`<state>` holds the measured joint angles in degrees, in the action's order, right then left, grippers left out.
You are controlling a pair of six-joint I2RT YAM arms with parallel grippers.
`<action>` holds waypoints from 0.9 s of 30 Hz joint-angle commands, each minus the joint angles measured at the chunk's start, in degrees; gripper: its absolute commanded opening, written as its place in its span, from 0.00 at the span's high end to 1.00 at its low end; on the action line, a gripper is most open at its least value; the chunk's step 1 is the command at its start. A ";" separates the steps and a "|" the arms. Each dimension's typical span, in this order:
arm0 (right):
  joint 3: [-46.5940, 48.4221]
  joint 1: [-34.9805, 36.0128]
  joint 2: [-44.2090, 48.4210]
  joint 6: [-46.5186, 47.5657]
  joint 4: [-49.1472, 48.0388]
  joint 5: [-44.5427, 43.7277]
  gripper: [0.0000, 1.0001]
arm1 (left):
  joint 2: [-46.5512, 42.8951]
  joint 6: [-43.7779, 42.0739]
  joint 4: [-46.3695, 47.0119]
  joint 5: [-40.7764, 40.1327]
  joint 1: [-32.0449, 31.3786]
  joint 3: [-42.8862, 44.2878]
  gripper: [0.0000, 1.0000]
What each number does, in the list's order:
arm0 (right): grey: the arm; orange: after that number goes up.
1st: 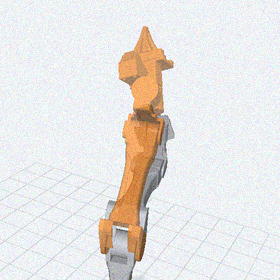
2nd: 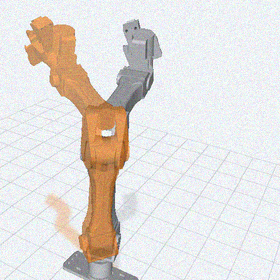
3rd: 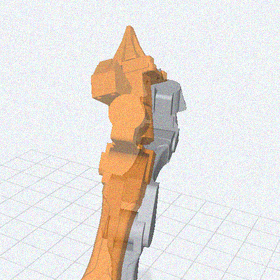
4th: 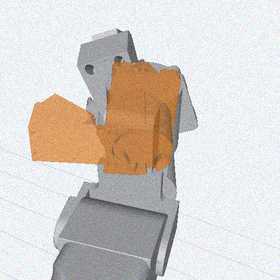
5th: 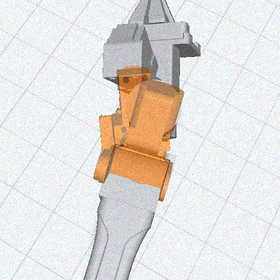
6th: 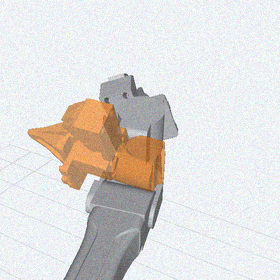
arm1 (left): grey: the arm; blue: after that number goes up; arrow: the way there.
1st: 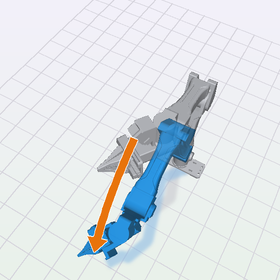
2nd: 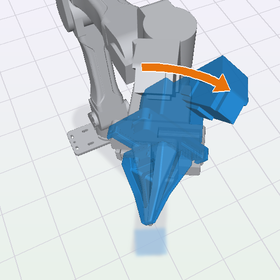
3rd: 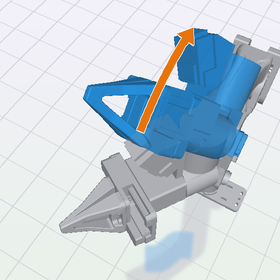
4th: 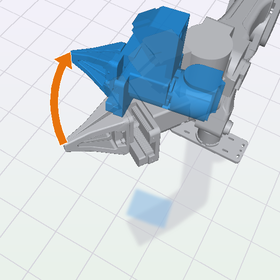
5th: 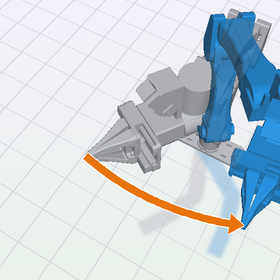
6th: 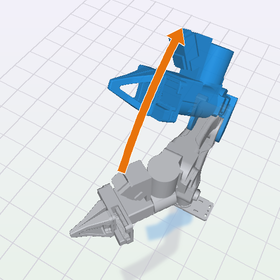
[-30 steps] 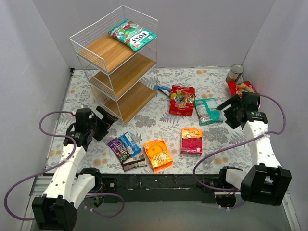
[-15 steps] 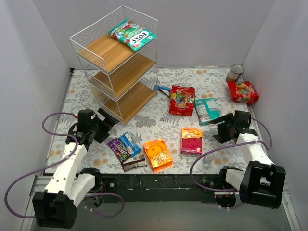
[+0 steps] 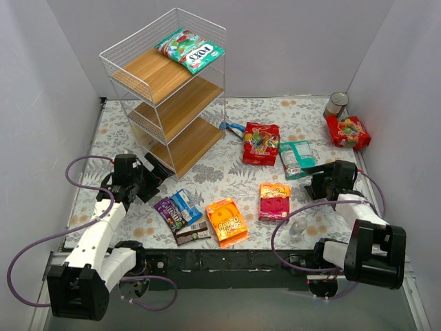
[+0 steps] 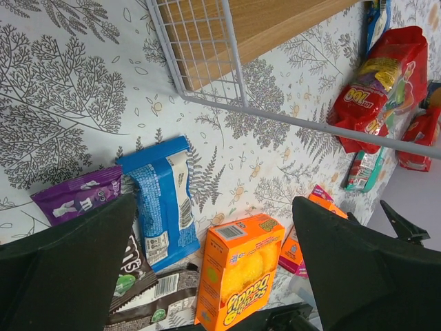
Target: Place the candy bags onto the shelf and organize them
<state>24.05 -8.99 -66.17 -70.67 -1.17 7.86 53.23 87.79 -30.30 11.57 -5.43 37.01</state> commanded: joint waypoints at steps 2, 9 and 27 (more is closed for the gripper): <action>1.08 -0.32 -4.22 -1.58 -5.24 -3.81 0.23 | 0.47 -1.66 0.16 -0.85 -0.19 2.27 0.02; 2.67 -0.41 -12.04 -1.05 -7.87 -4.25 0.27 | 2.05 -2.53 0.25 -1.38 -0.19 3.50 0.02; 5.21 -0.23 -21.19 2.20 -14.83 -4.08 0.71 | 3.02 -2.97 -0.28 -1.99 -0.19 4.82 0.02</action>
<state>28.49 -9.02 -86.17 -71.33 -17.37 5.82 56.80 85.80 -30.00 10.26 -5.43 39.55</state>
